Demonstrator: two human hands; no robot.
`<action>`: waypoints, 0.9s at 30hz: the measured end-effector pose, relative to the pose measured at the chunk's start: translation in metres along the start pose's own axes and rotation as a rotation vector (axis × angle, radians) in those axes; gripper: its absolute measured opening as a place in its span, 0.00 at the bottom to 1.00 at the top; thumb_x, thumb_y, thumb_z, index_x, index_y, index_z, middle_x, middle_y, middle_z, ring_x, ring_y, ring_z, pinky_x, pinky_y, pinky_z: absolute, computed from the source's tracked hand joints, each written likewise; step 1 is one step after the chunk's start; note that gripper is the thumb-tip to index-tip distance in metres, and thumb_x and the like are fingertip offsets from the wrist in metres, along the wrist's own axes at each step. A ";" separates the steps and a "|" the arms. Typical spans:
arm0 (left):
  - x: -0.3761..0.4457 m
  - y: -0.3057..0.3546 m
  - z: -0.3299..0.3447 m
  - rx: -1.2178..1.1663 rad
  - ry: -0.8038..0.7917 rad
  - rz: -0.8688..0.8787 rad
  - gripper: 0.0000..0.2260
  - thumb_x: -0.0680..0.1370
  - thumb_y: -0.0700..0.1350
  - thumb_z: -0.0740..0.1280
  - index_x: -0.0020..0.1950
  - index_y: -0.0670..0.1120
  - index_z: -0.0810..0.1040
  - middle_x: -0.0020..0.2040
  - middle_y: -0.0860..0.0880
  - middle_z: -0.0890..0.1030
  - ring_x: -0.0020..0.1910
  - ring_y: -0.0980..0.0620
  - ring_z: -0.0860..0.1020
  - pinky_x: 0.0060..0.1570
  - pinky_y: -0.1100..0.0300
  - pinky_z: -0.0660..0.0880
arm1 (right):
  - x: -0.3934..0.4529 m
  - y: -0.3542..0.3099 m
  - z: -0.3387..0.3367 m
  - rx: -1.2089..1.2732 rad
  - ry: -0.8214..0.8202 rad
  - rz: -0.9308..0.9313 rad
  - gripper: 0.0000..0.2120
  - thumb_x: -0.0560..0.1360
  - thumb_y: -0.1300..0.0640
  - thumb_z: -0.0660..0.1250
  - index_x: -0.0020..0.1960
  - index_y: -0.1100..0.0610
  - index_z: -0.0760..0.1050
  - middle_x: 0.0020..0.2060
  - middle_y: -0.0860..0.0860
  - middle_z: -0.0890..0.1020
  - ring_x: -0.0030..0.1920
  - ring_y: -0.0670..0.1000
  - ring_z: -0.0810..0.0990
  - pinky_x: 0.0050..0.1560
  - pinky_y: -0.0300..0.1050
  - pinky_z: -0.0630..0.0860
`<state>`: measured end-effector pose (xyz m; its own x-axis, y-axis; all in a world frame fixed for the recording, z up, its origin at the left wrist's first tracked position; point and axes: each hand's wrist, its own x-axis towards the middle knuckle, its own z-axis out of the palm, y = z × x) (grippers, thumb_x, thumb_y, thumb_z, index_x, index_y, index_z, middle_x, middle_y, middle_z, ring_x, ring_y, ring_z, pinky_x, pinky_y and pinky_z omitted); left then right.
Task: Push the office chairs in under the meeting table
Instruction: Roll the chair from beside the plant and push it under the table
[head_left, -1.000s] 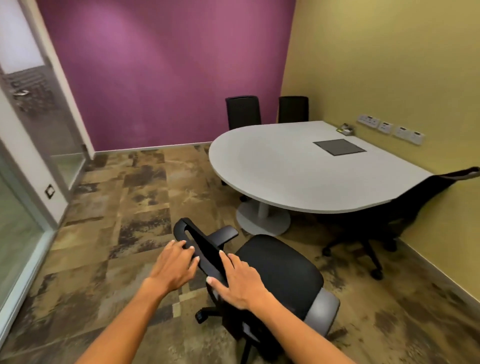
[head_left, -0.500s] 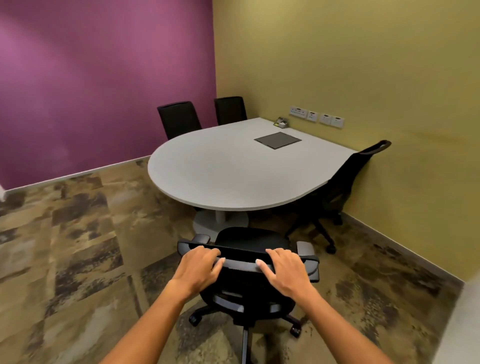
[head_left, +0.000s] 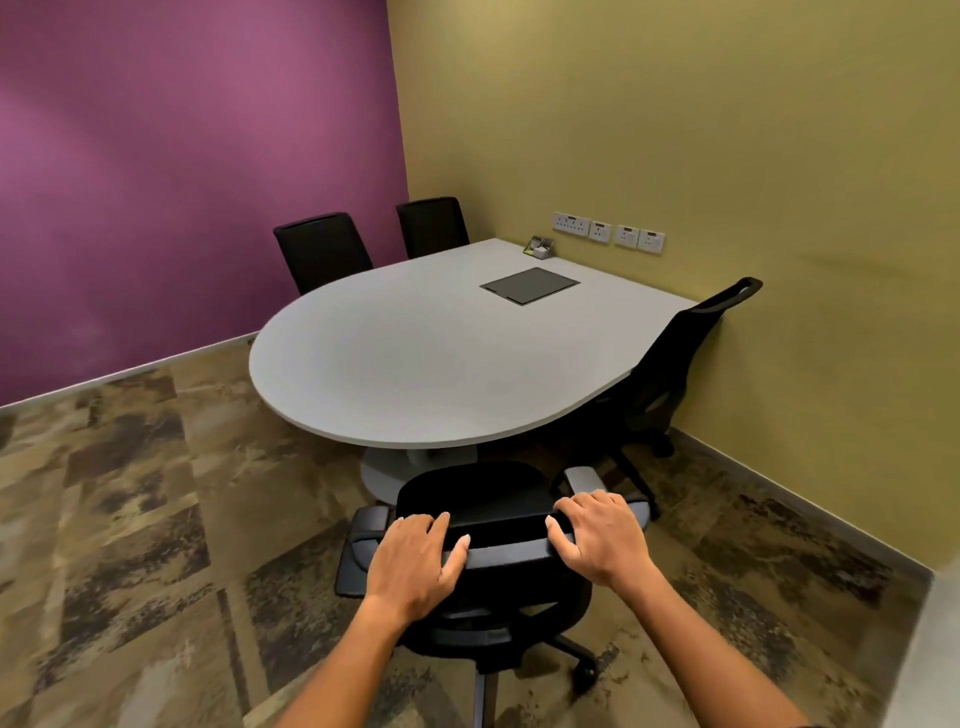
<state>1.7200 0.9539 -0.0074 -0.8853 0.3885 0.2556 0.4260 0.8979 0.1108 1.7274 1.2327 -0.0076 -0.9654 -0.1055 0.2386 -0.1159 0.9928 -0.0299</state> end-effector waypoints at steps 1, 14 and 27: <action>0.011 0.005 0.005 0.004 -0.006 0.011 0.33 0.81 0.64 0.48 0.67 0.42 0.78 0.50 0.46 0.84 0.50 0.47 0.81 0.53 0.50 0.79 | 0.005 0.012 0.003 0.003 0.000 -0.003 0.30 0.78 0.35 0.45 0.55 0.50 0.80 0.48 0.48 0.83 0.48 0.50 0.78 0.52 0.46 0.71; 0.110 0.014 0.034 0.039 -0.050 -0.038 0.35 0.77 0.68 0.46 0.61 0.43 0.79 0.46 0.47 0.82 0.46 0.47 0.80 0.46 0.50 0.79 | 0.083 0.076 0.025 0.053 0.023 -0.057 0.37 0.77 0.31 0.38 0.59 0.49 0.79 0.52 0.46 0.83 0.51 0.48 0.78 0.53 0.43 0.69; 0.216 0.024 0.067 0.043 0.004 -0.137 0.36 0.76 0.68 0.47 0.59 0.42 0.80 0.45 0.47 0.83 0.44 0.46 0.81 0.47 0.50 0.79 | 0.191 0.145 0.046 0.093 0.060 -0.179 0.35 0.79 0.32 0.43 0.58 0.52 0.81 0.51 0.48 0.84 0.50 0.50 0.80 0.54 0.49 0.75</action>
<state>1.5263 1.0727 -0.0137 -0.9339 0.2606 0.2449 0.2925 0.9507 0.1035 1.5154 1.3542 -0.0105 -0.9122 -0.2731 0.3055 -0.3078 0.9488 -0.0709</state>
